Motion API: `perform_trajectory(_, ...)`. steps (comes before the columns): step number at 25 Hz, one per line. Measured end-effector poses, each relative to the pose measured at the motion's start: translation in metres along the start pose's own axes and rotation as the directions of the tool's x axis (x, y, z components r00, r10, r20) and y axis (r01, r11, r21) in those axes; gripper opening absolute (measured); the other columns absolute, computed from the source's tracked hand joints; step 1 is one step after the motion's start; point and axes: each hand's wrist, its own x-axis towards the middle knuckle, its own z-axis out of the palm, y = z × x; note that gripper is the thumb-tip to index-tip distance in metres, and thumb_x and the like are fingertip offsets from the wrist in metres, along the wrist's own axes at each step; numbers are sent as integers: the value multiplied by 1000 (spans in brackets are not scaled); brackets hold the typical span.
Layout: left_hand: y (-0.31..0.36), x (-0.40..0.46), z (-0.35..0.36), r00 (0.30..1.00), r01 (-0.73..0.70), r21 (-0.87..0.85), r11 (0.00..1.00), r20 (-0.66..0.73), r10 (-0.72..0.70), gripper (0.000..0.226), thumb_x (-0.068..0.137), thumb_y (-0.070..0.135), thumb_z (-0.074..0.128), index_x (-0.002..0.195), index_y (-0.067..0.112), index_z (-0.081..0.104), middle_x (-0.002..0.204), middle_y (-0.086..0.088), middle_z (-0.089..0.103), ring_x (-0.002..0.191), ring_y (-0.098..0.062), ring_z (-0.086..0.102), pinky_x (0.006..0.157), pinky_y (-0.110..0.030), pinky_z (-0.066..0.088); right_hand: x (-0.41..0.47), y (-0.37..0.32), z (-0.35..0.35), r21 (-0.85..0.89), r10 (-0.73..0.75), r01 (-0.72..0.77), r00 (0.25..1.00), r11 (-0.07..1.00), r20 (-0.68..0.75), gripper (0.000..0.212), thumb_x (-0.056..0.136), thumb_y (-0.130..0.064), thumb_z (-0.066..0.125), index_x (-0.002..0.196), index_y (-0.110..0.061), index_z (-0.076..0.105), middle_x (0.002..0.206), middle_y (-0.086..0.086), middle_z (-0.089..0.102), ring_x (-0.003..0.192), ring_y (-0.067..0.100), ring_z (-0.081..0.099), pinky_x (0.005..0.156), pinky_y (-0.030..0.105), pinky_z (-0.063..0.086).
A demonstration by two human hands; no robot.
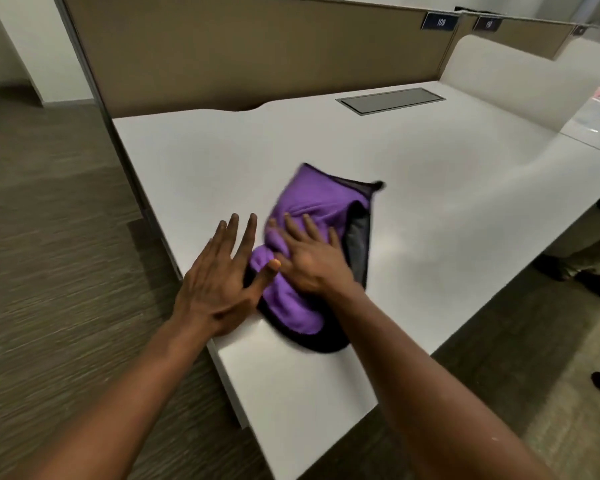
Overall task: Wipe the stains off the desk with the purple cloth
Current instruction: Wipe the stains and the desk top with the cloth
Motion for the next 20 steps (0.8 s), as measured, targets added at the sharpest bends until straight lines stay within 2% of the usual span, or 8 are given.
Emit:
perform_trajectory(2,-2,2,-1,1000,-12,-28,1000,-1,12,92,81,91,0,159,43,-10,172,1,-2,158,-14,0,128,-38,14,-6,-15,1,3,-117,117,993,993,22,61,105,-54,27,161,-43,7,172,-11,1,159,22,-4,125,59,-2)
perform_trajectory(4,-3,3,-2,1000,-22,-14,1000,16,23,90,82,89,0,159,43,-10,172,0,-3,158,-15,2,128,-40,14,-10,11,-6,34,-102,101,995,994,15,58,106,-54,26,160,-45,8,171,-16,3,159,19,0,127,55,-1)
perform_trajectory(7,-2,0,-3,997,7,39,999,72,-10,83,83,87,-2,155,48,-20,171,6,-12,157,-11,-5,129,-38,7,-21,94,-12,21,115,-114,992,993,-57,58,105,-55,23,160,-45,10,170,-17,10,156,24,15,126,53,7)
perform_trajectory(9,0,-2,-3,996,17,53,998,91,-22,81,83,87,-3,153,50,-23,170,8,-15,157,-10,-8,129,-37,3,-33,150,-20,7,292,-293,952,956,-88,59,105,-56,21,161,-42,12,171,-14,11,154,28,20,125,55,11)
perform_trajectory(12,2,-1,-4,995,19,57,998,95,-25,81,83,87,-4,153,50,-23,170,7,-13,157,-10,-8,129,-36,2,-54,177,-28,55,435,-432,899,900,-53,61,105,-56,19,162,-38,9,172,-10,6,159,25,5,126,55,4)
perform_trajectory(14,2,-1,-4,996,24,48,999,87,-28,81,83,87,-4,153,50,-23,170,7,-11,157,-10,-8,129,-37,2,-77,168,-23,52,400,-397,915,916,-51,63,101,-62,14,161,-43,6,171,-13,2,159,19,-2,127,54,1)
perform_trajectory(18,2,-2,-4,995,22,37,999,93,-25,79,85,86,-3,152,50,-24,170,8,-11,157,-10,-9,129,-37,2,-154,162,-15,22,84,-84,996,996,22,66,87,-77,5,150,-63,-12,164,-32,-12,155,2,-15,128,42,-4)
perform_trajectory(20,4,-2,-5,995,27,34,999,92,-30,79,86,85,-2,153,49,-24,170,7,-11,157,-10,-9,129,-38,3,-144,180,-29,44,83,-88,991,995,107,77,76,-92,-4,146,-63,-19,161,-35,-17,154,0,-15,128,40,-5)
